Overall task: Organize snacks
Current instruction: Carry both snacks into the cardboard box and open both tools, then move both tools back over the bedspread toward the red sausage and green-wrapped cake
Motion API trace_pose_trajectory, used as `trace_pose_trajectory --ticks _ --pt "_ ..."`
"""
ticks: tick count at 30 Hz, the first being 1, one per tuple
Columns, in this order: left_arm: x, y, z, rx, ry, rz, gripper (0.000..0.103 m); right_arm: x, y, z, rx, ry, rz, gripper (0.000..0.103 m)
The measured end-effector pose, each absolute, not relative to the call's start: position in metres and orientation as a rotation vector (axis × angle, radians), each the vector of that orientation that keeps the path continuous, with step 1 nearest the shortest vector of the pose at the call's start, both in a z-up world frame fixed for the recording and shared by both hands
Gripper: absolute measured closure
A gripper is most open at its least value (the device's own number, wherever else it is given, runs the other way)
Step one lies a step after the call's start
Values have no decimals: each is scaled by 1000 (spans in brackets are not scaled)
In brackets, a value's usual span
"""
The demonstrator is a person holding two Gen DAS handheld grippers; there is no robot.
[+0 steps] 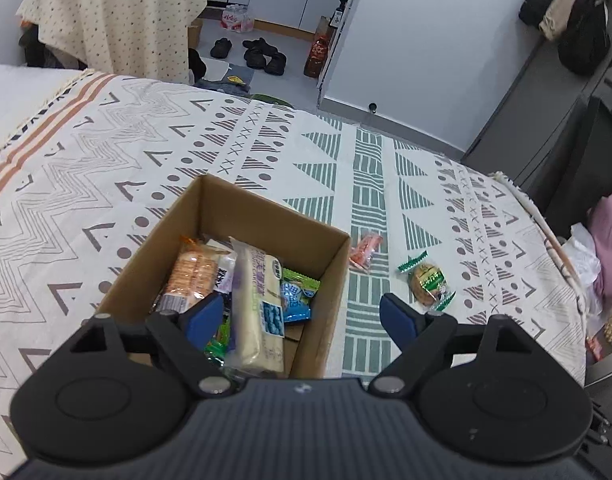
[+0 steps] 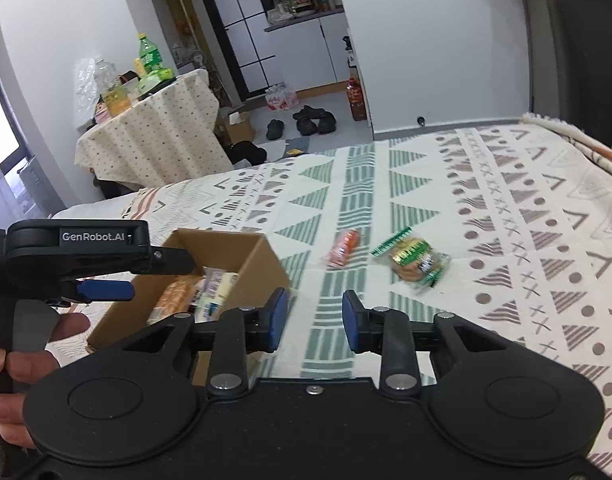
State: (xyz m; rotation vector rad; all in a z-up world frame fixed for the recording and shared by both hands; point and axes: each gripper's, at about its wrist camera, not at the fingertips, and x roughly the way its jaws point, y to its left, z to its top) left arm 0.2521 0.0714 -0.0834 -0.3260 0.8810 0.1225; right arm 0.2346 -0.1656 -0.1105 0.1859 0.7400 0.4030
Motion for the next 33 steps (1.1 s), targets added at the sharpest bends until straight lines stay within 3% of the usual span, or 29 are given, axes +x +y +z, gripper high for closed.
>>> trace_pose_trajectory --ticks 3,5,11,14,19,21,23,33 --pt "254 61 -85 -316 872 100 16 237 -178 -116 188 740 392 68" --pt "256 54 -86 -302 879 101 16 238 -187 -118 192 731 383 57" --pt "262 39 -89 -287 879 100 14 240 -214 -127 214 740 350 53" --pt "263 31 -88 -284 848 89 9 238 -225 -131 213 734 333 41" --pt "268 15 -91 -246 822 74 1 238 -240 -145 239 734 314 37" --pt "270 12 -93 -236 821 65 0 238 -245 -151 247 725 304 31" --pt "273 8 -94 -226 817 66 0 237 -249 -156 252 712 289 18" --pt "296 -15 -103 -167 831 34 0 248 -257 -168 250 705 288 15"
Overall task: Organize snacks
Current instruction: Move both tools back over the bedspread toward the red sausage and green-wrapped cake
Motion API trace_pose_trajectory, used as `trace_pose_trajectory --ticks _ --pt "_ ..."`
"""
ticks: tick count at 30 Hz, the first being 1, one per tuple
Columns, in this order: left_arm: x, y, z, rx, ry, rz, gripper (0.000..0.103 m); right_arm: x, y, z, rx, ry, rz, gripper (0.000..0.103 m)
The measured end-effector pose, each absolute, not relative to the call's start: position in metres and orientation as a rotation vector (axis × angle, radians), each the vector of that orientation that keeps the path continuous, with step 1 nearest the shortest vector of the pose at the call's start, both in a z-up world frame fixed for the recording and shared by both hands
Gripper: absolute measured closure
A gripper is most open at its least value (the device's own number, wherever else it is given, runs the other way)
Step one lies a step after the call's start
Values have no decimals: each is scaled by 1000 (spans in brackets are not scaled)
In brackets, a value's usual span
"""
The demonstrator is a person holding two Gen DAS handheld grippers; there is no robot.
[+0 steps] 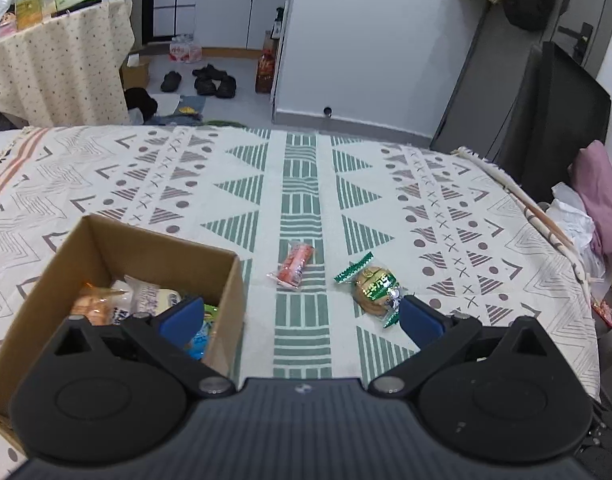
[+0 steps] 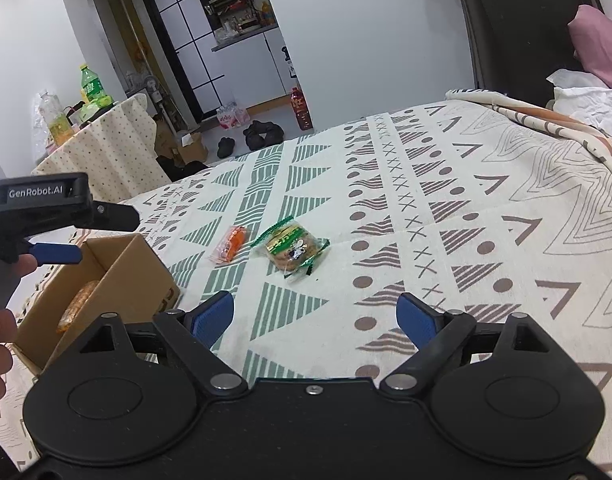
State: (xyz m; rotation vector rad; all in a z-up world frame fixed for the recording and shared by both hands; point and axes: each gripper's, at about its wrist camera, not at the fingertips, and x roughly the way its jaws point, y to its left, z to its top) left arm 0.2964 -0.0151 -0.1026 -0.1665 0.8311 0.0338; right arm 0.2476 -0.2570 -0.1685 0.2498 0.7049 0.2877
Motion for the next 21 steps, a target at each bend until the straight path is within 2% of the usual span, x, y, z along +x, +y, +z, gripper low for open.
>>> trace_pose_trajectory --ticks 9,12,21 --pt "322 -30 -115 -93 820 1 1 268 -249 -185 257 699 319 15" --pt "334 -35 -118 -82 806 -29 4 279 -246 -190 247 693 323 15" --pt "379 -42 -142 -62 878 -14 36 314 -234 -212 228 700 331 17"
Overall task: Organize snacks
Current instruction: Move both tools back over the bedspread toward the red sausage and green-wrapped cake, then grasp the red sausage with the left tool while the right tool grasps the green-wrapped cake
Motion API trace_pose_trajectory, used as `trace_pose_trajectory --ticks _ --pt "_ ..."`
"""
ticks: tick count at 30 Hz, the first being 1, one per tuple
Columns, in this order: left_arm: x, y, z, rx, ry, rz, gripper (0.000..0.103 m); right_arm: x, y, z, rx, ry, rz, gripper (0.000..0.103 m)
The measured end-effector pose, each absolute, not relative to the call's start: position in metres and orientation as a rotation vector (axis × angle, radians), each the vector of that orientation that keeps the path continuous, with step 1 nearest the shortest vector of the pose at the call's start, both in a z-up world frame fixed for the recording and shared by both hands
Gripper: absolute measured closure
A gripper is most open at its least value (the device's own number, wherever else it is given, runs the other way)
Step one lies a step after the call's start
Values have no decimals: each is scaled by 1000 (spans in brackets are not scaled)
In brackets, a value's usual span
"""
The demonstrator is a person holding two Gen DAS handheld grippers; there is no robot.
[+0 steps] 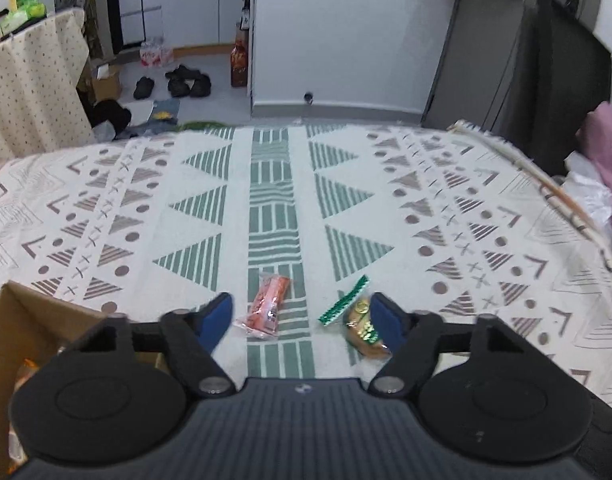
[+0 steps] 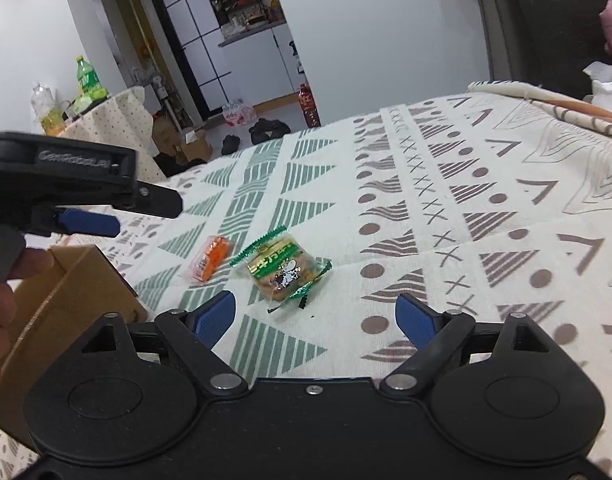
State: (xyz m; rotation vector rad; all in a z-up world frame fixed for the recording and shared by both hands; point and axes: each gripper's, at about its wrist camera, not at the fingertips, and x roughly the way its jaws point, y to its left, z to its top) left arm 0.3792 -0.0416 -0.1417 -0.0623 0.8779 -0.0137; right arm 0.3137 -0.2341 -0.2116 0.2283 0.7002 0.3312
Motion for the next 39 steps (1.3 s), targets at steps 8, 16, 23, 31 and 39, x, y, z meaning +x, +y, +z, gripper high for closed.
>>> trace_pose_trajectory --ticks 8,16,23,31,39 --pt "408 -41 -167 -20 971 54 49 335 -222 -221 216 710 355 21" --pt "434 -49 -175 17 1032 78 56 355 -214 -225 169 698 364 21" --pt "452 -50 -187 52 1123 95 57 365 -204 -228 143 693 395 25" --pt "466 -42 -211 23 1207 131 57 373 -199 -235 126 722 403 37" --pt "469 -39 -214 -26 1199 112 79 370 -208 -232 158 737 415 62"
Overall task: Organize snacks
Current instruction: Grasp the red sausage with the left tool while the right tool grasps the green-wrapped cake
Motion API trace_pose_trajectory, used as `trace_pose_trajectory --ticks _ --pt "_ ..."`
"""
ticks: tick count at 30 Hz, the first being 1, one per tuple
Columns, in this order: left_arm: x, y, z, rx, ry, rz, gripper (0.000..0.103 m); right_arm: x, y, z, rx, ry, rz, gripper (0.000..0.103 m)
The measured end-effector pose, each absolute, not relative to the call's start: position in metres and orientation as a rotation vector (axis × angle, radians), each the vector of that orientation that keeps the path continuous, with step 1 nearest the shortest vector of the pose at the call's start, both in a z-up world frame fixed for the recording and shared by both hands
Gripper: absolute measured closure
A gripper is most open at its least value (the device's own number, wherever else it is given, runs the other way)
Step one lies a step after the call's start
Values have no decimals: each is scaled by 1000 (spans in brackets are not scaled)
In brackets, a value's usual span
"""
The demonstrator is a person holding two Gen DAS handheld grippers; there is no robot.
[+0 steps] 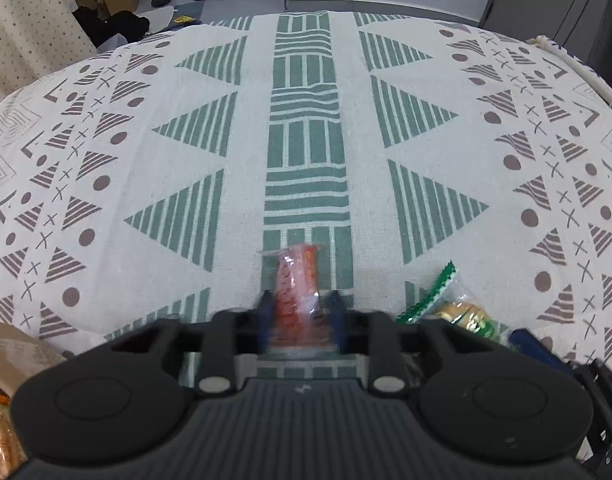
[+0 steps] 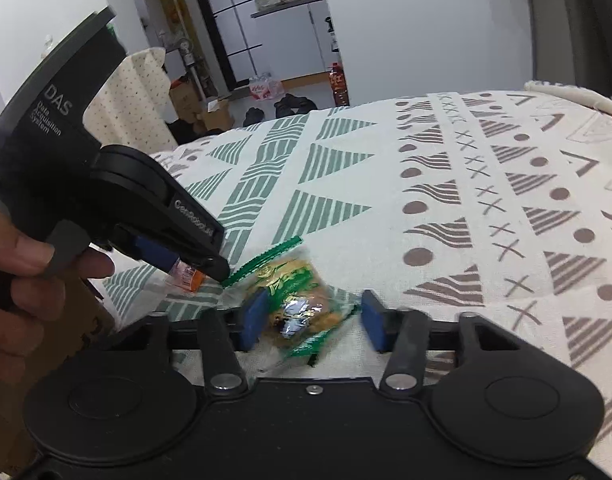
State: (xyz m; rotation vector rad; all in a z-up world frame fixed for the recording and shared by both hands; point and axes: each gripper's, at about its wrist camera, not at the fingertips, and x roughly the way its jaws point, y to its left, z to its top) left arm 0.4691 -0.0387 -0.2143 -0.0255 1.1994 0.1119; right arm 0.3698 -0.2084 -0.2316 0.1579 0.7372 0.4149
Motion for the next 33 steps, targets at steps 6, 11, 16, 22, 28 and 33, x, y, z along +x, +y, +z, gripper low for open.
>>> trace_pose_trajectory --ticks 6,11,16,22,28,33 --pt "461 -42 -208 -23 1190 111 82 361 -219 -224 167 750 412 73" --pt "448 -46 -199 -48 1178 89 82 350 -223 -219 155 755 414 83" --pt "427 -55 -185 -98 1151 52 82 343 -234 -212 168 761 400 98" --pt "397 -64 -170 -150 1117 10 82 331 -246 -205 171 767 379 99" --pt "360 -65 -160 -177 1087 -20 82 307 -256 -200 173 780 363 100" --pt "330 -62 -159 -188 1070 -24 82 288 -259 -194 187 796 350 100"
